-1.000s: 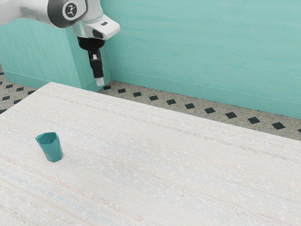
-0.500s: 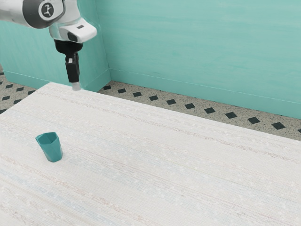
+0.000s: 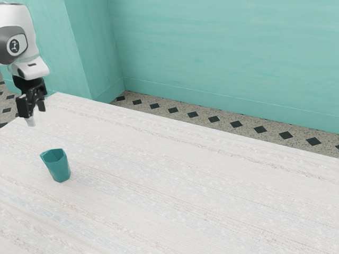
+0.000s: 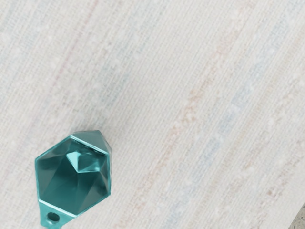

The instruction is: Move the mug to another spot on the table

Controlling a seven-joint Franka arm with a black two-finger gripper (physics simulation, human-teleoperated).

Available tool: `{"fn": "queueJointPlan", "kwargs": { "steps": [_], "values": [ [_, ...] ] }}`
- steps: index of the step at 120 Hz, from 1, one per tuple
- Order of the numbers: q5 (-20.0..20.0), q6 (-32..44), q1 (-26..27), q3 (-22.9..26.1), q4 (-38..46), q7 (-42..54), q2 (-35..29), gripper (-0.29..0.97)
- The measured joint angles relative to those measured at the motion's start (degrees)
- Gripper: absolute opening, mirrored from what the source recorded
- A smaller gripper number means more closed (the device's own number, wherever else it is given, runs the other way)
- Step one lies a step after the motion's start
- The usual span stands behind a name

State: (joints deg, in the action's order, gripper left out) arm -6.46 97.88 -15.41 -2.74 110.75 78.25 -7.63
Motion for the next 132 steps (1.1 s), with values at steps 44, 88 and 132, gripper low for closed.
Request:
{"fn": "queueJointPlan", "kwargs": {
  "steps": [44, 88, 132],
  "values": [
    [8.81, 10.39, -7.15, -4.64, 4.66, 26.25, 2.87, 0.68],
    [15.14, 19.99, -11.46, -5.0, 5.83, 43.95, 13.15, 0.68],
    [19.63, 25.33, -9.98, -4.99, 5.49, 53.62, 19.29, 0.68]
  ]
}}
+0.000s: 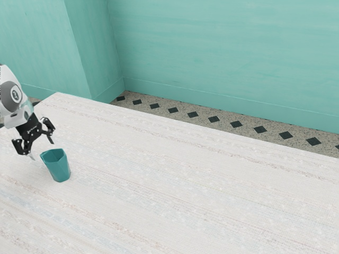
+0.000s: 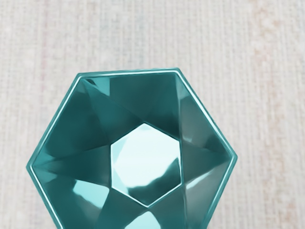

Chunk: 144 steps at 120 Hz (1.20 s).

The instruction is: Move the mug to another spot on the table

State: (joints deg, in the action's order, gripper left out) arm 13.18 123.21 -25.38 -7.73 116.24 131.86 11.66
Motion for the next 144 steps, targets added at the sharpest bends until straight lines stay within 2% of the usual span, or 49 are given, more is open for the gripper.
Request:
{"fn": "queueJointPlan", "kwargs": {
  "steps": [60, 68, 88, 112, 144],
  "values": [
    [4.96, 3.25, -1.1, 0.0, -1.54, 6.51, 6.69, 0.65],
    [5.55, 3.43, -1.12, 0.0, -1.59, 7.03, 7.0, 0.58],
    [7.04, 3.68, -1.81, 0.0, -2.07, 8.11, 7.06, 0.2],
    [11.7, 3.93, -2.28, 0.08, -2.54, 9.46, 6.98, 0.06],
    [21.23, -2.17, -2.36, 0.1, -2.56, 10.86, 6.34, 0.02]
  ]
}}
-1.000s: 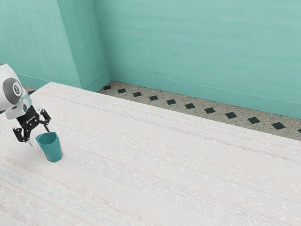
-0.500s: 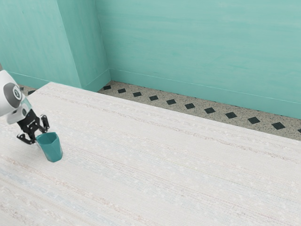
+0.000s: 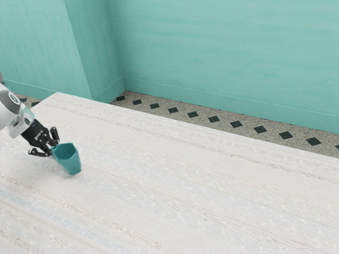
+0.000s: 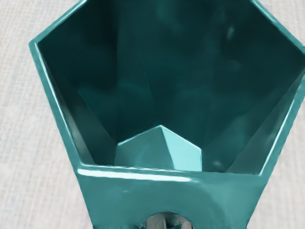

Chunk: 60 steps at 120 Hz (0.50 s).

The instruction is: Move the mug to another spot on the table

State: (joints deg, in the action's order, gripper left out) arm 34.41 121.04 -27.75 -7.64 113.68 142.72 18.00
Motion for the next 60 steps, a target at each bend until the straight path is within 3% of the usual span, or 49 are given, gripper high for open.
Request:
{"fn": "queueJointPlan", "kwargs": {
  "steps": [24, 60],
  "values": [
    [6.45, -6.84, 0.16, 0.04, 0.04, 0.73, -0.91, -0.04],
    [10.66, -10.89, 4.49, 1.66, 0.28, 1.36, -1.01, -0.07]
  ]
}}
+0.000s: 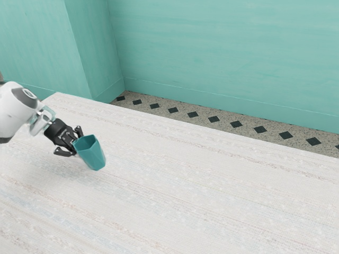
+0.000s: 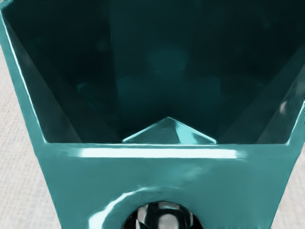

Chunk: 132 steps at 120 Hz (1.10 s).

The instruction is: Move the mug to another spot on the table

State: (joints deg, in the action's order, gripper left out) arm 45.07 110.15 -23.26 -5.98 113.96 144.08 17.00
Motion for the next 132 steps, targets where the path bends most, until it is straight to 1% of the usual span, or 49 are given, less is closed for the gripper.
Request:
{"fn": "queueJointPlan", "kwargs": {
  "steps": [11, 20, 34, 59, 85, 118, 126, 132],
  "values": [
    [0.31, 1.43, 3.17, 0.01, -0.06, 0.06, 0.22, -0.06],
    [0.3, 2.99, 5.12, 0.01, -0.08, 0.03, 0.74, -0.02],
    [0.33, 5.7, 7.5, 0.0, -0.11, -0.32, 1.73, 0.04],
    [1.26, 11.31, 11.42, 0.01, 0.0, -1.36, 3.61, 0.1],
    [1.38, 15.03, 12.98, 0.14, 0.84, -3.84, 5.19, 0.11],
    [0.5, 15.84, 13.01, 0.71, 3.16, -10.65, 5.49, 0.1],
    [0.42, 15.88, 13.0, 0.71, 3.2, -12.13, 5.78, 0.13],
    [0.36, 15.9, 13.04, 0.71, 3.21, -13.1, 5.87, 0.23]
  ]
}}
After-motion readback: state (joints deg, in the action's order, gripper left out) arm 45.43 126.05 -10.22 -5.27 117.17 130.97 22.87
